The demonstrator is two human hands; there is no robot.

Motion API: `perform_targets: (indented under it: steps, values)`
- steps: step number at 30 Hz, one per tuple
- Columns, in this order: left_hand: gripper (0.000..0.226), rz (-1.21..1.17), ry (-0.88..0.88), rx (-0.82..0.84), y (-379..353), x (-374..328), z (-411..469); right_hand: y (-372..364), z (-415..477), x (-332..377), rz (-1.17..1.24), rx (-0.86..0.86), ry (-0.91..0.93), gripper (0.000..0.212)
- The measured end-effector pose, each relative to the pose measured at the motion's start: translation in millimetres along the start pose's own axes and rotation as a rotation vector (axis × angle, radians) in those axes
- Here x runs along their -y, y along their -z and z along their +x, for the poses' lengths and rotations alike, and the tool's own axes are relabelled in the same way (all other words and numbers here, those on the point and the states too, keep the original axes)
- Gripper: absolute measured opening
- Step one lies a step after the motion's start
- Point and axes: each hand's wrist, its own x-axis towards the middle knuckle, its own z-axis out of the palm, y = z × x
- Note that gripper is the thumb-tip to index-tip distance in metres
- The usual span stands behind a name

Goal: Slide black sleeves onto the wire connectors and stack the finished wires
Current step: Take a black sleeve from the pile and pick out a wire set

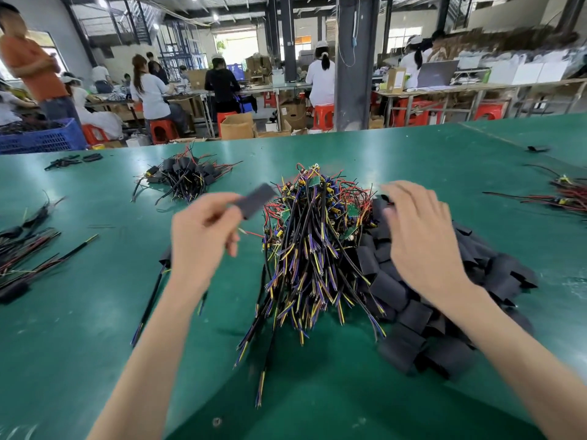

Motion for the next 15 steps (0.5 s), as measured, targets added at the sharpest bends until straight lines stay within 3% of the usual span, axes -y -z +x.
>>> perform_targets:
  steps: [3,7,11,15]
  values:
    - [0.026,0.118,0.127,-0.237,35,27,22,-11,0,-38,-0.178,0.244,-0.196,0.053]
    - [0.030,0.290,0.442,-0.251,56,71,28,-25,-7,-71,-0.163,0.603,-0.381,0.047]
    - [0.029,0.628,0.488,-0.235,53,91,20,-31,-5,-77,-0.096,0.593,-0.396,0.038]
    - [0.035,0.767,0.465,-0.220,52,87,17,-31,-8,-76,-0.200,0.574,-0.331,0.033]
